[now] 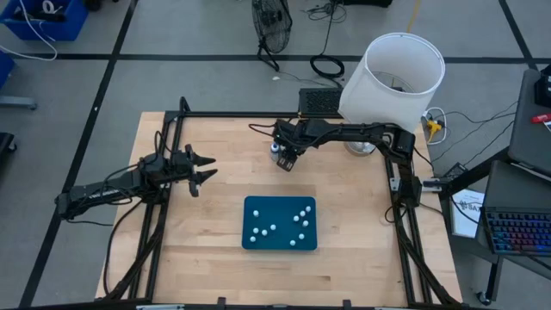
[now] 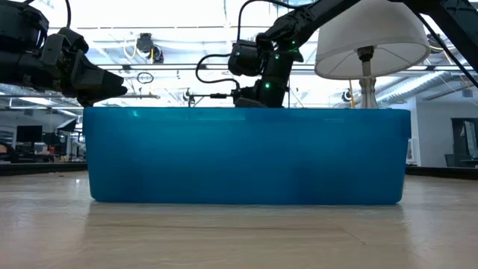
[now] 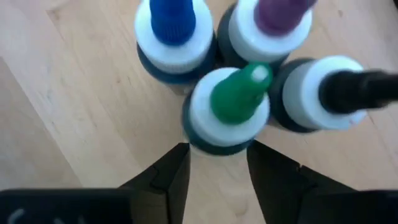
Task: Pick & Place food coloring
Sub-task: Put the green food coloring bottle into the bin
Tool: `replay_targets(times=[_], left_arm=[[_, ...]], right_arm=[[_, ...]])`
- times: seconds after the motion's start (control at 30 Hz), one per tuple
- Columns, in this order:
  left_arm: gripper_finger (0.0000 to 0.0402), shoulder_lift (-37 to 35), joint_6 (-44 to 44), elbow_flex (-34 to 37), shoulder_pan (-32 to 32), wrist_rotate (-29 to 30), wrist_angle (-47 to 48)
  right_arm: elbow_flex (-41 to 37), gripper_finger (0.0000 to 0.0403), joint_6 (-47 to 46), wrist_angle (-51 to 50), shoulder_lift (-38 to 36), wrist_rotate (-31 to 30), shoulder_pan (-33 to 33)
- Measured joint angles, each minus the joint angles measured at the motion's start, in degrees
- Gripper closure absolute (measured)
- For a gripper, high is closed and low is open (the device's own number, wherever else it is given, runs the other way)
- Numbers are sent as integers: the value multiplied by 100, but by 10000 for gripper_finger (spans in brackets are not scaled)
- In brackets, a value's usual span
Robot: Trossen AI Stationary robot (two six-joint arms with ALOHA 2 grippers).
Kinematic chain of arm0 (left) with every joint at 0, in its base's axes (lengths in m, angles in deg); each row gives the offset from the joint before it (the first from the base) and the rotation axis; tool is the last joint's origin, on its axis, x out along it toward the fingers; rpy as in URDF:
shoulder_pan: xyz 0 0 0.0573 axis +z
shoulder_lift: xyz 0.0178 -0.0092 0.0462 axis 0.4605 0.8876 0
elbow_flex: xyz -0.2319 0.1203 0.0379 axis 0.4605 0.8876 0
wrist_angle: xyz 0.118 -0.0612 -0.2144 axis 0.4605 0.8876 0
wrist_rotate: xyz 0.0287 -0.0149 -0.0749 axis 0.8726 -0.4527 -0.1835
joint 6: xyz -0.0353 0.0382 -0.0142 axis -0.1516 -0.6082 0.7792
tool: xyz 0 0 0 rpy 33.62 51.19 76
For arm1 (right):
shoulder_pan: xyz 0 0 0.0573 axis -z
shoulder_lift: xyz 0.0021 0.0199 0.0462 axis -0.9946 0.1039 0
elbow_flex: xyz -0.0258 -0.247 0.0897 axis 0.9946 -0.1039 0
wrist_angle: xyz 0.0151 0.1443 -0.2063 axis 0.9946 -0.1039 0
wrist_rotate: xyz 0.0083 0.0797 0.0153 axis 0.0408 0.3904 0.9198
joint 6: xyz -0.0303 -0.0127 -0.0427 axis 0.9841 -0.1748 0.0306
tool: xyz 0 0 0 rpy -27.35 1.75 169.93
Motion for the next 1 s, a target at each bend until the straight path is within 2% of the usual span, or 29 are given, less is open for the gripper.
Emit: replay_targets(times=[0.43,0.8,1.0], left_arm=[[194,-1,-3,0,0,0,-2],[210,-1,-1,0,0,0,-2],[202,-1,3,0,0,0,-2]], right_arm=[[0,175,-1,48,-13,11,-85],[0,184,-3,265,-13,162,-85],[0,195,-3,285,-13,153,-87]])
